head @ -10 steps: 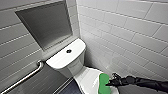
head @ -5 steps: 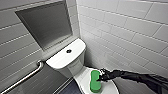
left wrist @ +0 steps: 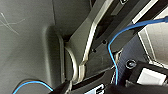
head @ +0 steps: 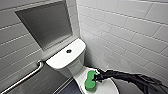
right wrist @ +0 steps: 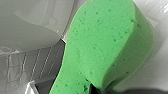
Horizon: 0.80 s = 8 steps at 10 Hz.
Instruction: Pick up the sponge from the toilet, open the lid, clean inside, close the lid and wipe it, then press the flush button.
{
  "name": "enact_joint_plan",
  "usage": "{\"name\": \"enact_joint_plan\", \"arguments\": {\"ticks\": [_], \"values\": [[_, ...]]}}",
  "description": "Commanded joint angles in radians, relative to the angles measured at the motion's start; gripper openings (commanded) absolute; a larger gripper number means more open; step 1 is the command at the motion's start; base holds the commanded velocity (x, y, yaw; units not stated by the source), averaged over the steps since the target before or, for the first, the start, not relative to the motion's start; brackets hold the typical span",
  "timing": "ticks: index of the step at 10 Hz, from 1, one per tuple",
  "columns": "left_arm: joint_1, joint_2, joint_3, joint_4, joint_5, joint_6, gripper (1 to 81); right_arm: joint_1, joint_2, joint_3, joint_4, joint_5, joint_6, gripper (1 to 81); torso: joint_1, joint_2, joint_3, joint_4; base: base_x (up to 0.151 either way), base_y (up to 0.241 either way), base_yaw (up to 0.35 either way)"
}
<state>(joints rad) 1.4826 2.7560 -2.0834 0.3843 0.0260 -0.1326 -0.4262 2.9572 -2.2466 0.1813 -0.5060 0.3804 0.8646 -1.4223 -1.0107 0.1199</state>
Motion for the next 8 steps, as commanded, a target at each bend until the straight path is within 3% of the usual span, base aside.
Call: {"name": "enact_joint_plan", "arguments": {"ticks": [1,5,8], "values": [[0.019,-0.018,0.025,0.002,0.071,0.004,81.1,0.056,0.108,-0.157,-0.054,0.037,0.023,1.0,0.000,0.000,0.000,0.000,0.000,0.000,0.000],[0.031,-0.027,0.025,0.002,0.051,0.004,81.1,-0.055,0.075,-0.171,-0.055,0.087,0.017,1.0,0.000,0.000,0.000,0.000,0.000,0.000,0.000],[0.032,-0.024,0.025,0.005,0.051,0.004,81.1,-0.116,-0.164,0.168,-0.075,0.101,0.021,1.0,0.000,0.000,0.000,0.000,0.000,0.000,0.000]]}}
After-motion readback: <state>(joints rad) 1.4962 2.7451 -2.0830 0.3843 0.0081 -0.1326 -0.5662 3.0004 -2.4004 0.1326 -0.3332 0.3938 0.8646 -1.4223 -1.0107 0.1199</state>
